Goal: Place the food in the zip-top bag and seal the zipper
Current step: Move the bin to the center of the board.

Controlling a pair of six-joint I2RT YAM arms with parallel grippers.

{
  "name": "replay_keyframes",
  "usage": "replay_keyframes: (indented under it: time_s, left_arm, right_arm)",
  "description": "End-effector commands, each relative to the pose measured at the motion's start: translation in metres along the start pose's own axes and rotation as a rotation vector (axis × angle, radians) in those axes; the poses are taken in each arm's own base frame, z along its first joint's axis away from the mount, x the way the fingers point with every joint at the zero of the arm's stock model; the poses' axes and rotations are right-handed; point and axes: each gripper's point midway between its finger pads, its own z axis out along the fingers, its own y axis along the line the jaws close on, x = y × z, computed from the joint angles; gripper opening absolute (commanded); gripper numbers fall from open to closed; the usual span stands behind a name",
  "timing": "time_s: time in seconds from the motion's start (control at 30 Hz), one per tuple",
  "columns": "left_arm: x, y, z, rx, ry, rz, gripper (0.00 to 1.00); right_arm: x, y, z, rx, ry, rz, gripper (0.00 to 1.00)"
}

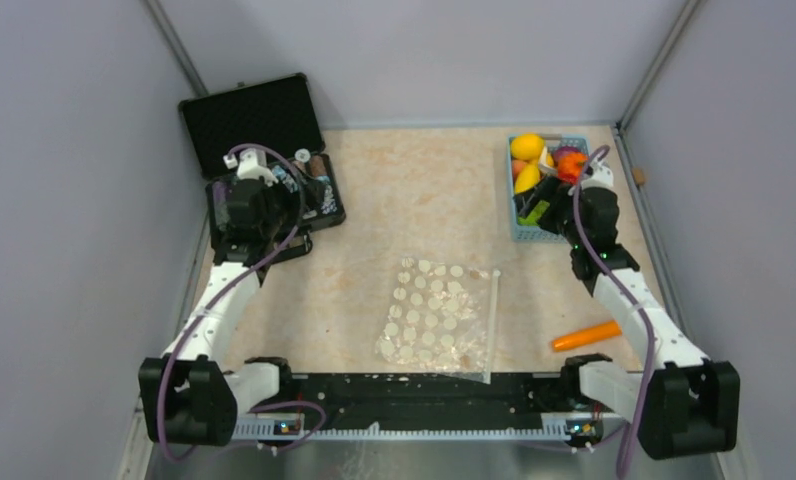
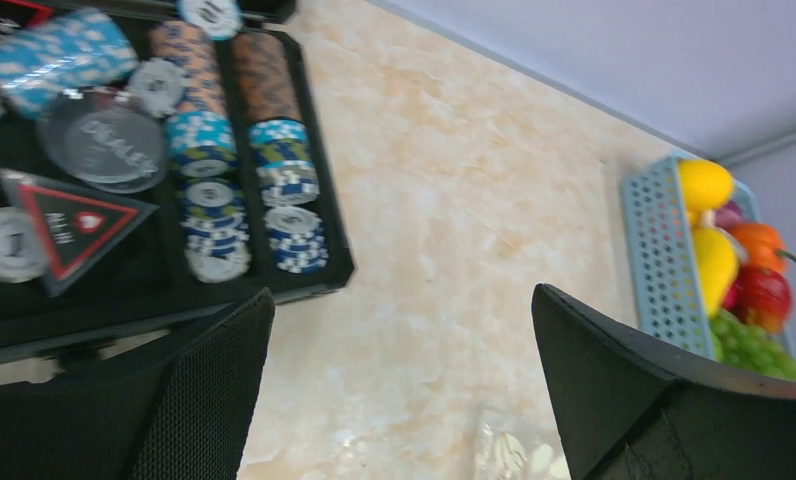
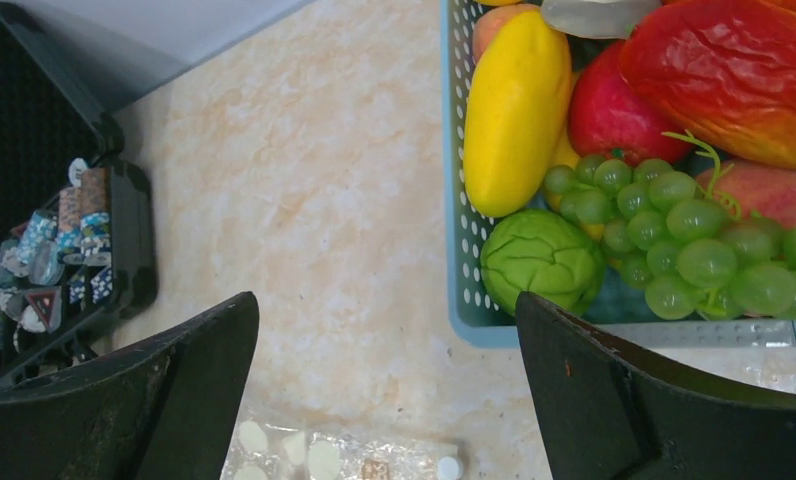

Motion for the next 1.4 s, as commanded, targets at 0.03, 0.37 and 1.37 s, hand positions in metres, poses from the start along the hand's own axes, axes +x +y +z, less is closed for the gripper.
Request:
replay_keyframes:
  time_s: [0.03, 0.37, 1.37]
  left_arm:
    - [-0.005, -0.086, -0.007, 0.307, -0.008, 0.006, 0.99]
    - [0.103, -0.159, -0.002, 0.419, 0.225, 0.294, 0.99]
    - [0.162, -0.176, -0.005, 0.465, 0.281, 0.350, 0.99]
  right_arm:
    - [-0.004, 0.005, 0.021, 0.039, 0.133, -0.068, 0.99]
    - [0.021, -0.024, 0.074, 0.167, 0.327, -0.129, 0.99]
    - [0.032, 0.019, -0.032, -0.127, 0.223, -0.151, 0.99]
